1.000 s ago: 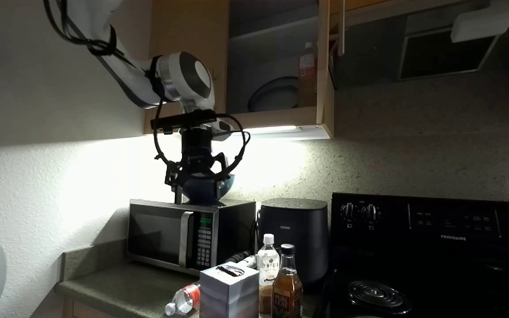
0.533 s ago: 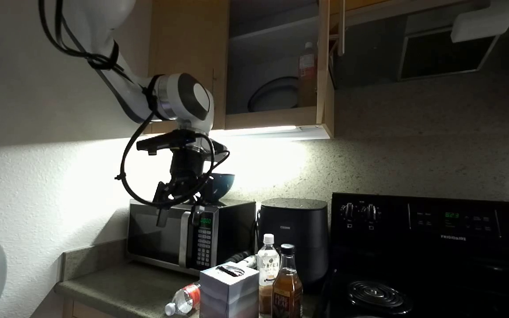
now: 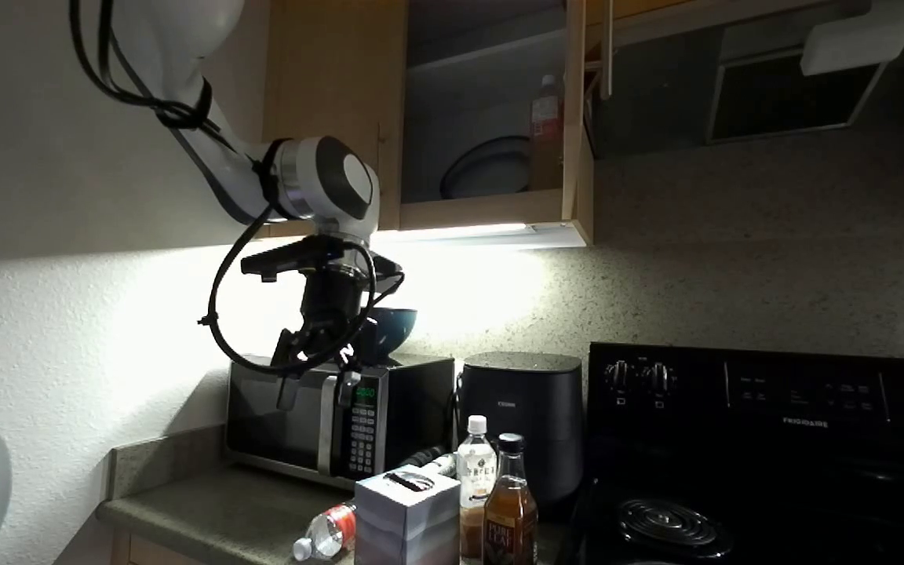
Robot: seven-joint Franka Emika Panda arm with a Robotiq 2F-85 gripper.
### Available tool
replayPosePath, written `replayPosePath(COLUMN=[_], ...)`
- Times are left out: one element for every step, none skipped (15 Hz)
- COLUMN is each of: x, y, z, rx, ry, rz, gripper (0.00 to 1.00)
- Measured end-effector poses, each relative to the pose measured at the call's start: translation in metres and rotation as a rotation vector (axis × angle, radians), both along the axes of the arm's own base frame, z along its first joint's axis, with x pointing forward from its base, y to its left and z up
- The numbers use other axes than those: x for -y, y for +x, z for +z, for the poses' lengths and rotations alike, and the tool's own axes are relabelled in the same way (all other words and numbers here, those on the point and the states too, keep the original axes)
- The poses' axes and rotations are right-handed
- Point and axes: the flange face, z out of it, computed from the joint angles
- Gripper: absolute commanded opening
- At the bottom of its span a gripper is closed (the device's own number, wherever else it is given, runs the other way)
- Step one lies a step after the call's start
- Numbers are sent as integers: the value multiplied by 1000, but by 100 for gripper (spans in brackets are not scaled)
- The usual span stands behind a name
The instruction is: Put the box in the cabinet
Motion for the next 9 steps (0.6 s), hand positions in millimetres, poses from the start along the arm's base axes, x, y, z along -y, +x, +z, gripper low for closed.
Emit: replayPosePath(x=[0, 1, 2, 2, 2, 3, 4, 6, 8], y=[2, 5, 8, 11, 14, 18, 22, 25, 27], z=[-6, -14, -26, -40, -52, -65, -75, -84, -92], rx=[3, 13, 21, 25, 28, 35, 44, 52, 51], ry=[-9, -23, -38, -51, -69, -97, -130, -162, -184], rz=[-29, -66, -97, -123, -144, -165, -188, -218, -250], gripper=[100, 100, 100, 100, 100, 100, 100, 100, 100])
